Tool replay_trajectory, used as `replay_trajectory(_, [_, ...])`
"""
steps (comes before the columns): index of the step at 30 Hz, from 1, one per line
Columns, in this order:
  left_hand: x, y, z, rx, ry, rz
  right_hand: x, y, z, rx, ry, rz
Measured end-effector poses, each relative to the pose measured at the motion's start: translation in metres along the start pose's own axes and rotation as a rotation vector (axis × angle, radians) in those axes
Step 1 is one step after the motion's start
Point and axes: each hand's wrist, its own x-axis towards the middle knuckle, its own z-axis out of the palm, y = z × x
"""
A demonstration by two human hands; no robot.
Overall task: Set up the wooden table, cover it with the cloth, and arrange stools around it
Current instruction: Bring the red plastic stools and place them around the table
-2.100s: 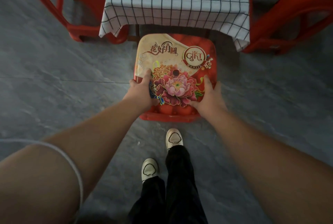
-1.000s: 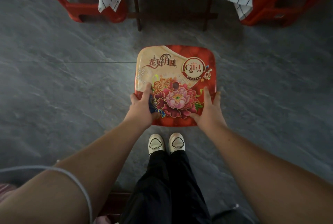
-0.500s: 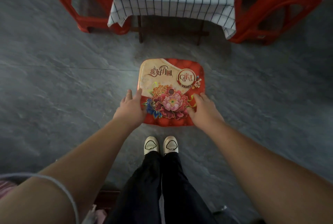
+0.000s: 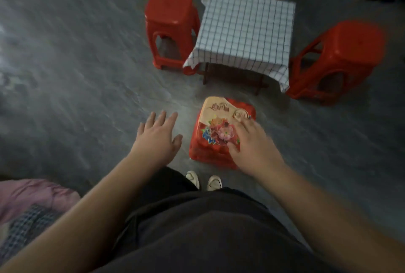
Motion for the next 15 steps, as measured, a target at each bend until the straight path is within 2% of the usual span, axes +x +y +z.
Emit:
replay_trajectory(8, [-0.007, -0.057, -0.046, -0.043, 0.068, -0.083, 0.028, -0.078, -0.037, -0.072, 0.006, -0.139])
replay_trajectory(15, [0.027, -0.168, -0.083, -0.126, 0.081, -0.182, 0.101, -0.189, -0.039, -0.105, -0.014, -0.17])
